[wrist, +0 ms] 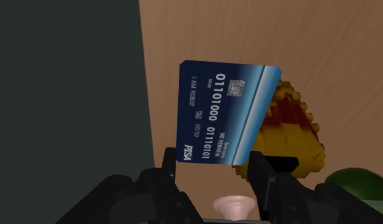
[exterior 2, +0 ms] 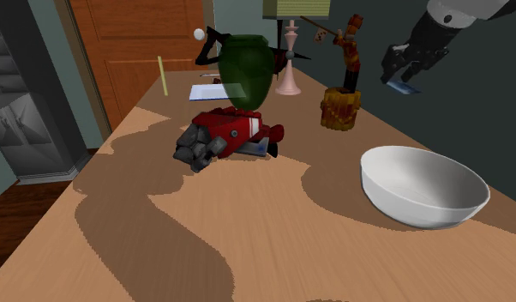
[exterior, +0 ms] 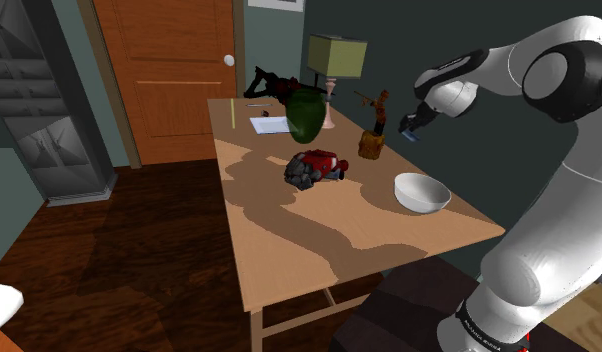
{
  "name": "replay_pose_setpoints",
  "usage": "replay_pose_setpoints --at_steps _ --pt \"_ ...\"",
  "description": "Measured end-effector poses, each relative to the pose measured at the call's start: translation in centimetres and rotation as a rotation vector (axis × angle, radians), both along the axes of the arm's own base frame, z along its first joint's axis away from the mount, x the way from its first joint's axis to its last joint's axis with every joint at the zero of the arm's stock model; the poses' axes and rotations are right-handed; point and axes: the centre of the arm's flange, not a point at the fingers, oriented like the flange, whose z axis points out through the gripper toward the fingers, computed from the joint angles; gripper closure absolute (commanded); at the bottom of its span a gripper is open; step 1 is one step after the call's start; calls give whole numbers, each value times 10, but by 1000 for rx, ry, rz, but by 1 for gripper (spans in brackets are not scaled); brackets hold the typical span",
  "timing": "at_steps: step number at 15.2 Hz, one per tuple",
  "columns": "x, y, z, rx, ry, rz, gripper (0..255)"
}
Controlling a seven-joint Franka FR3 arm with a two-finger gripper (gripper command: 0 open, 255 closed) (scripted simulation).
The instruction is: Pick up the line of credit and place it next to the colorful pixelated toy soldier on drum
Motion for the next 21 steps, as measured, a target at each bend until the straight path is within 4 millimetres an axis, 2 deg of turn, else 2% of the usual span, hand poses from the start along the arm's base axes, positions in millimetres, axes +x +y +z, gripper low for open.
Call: replay_pose_setpoints --at_steps 21 --pt "0 1 -109 0 0 0 255"
